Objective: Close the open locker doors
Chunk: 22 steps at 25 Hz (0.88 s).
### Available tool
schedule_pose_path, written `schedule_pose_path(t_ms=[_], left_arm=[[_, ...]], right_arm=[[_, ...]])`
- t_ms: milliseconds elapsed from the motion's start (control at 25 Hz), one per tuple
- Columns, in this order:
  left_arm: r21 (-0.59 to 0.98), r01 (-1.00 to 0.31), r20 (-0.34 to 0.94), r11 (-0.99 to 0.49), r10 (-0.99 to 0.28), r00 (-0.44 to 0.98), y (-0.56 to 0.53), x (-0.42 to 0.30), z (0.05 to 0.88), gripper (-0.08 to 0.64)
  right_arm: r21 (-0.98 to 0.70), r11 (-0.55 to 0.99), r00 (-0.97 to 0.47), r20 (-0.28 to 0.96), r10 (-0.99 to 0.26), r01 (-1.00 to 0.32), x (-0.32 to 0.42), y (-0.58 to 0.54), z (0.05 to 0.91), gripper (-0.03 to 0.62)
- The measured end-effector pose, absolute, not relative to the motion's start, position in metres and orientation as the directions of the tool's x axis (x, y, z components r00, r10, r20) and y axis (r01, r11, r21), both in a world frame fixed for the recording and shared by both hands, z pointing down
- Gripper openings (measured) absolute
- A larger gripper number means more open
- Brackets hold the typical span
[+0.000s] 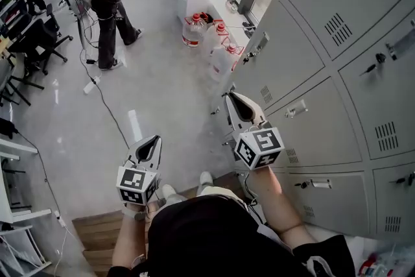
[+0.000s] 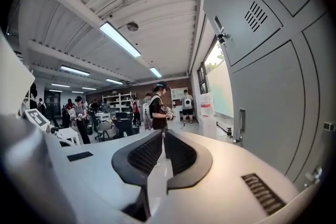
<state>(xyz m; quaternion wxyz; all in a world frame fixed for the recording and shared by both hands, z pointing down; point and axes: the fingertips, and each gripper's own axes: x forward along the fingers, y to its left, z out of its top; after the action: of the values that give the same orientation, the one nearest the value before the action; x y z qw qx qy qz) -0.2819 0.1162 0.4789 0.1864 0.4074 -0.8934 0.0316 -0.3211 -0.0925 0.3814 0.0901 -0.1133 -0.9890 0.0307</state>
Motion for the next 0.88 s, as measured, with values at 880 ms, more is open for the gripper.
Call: schedule_pose_path(t_ms=[880], left_arm=[[0.132, -0.849, 0.322, 0.512, -0.832, -0.452, 0.105, -0.259, 0.492, 0.021]], right_arm=[[-0.127, 0.955, -0.897, 0.331, 0.294, 0.267, -0.234, -0.024, 0.481, 0.054]])
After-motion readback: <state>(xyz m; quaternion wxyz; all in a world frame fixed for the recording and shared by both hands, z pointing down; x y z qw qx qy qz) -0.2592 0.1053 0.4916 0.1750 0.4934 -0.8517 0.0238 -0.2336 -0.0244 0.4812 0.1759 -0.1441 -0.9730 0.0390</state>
